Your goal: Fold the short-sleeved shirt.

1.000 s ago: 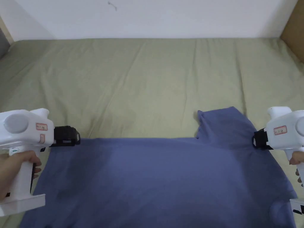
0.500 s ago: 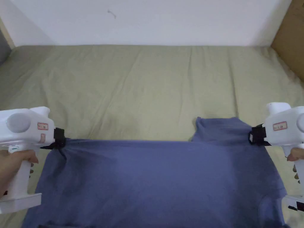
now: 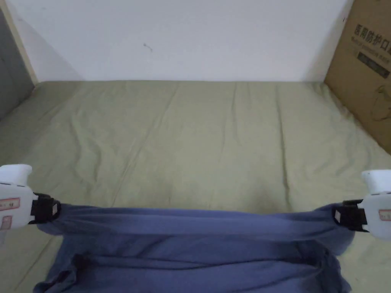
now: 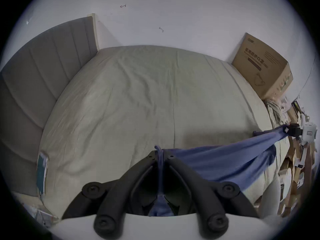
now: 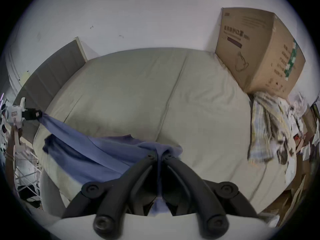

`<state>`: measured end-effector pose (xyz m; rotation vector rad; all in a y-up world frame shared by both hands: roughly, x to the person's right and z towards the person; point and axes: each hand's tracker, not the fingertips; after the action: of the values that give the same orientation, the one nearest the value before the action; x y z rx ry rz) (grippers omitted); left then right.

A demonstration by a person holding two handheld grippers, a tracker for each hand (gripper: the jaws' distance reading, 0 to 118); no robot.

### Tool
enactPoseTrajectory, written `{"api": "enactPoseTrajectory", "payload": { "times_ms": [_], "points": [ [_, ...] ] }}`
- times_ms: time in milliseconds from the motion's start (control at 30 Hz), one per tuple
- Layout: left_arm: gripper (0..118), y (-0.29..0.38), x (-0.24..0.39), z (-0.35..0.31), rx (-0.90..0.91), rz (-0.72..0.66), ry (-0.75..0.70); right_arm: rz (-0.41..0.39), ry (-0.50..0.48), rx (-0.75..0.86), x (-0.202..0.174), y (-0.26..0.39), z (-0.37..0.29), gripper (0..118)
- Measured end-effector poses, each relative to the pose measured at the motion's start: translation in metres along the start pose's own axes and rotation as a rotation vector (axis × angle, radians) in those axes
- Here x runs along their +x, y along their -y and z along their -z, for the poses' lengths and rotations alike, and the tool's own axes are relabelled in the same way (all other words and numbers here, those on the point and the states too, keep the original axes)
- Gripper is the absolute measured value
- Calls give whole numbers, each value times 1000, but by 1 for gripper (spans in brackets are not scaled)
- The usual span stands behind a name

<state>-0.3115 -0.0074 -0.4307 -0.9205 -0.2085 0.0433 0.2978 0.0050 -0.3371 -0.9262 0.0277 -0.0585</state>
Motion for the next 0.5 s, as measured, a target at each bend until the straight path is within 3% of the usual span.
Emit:
{"api": "enactPoseTrajectory", "payload": {
  "times_ms": [167,367,400,433,467,500],
  "points": [
    [4,69,-1,1,-111,-4,-23,32,-10,-107,-2,76,9,4],
    [7,107,-4,21,-187,-20,-48,99,-17,-163,12,111,37,5],
    [14,108,-4,23,-199,-32,-51,101,-15,-163,13,109,37,10],
    [31,106,-4,22,-217,-30,-56,101,0,-161,12,108,36,21],
    [60,105,-1,20,-230,-19,-68,84,36,-156,11,106,35,35],
    [87,105,0,18,-225,-1,-87,68,69,-149,10,103,32,36]
  ]
}}
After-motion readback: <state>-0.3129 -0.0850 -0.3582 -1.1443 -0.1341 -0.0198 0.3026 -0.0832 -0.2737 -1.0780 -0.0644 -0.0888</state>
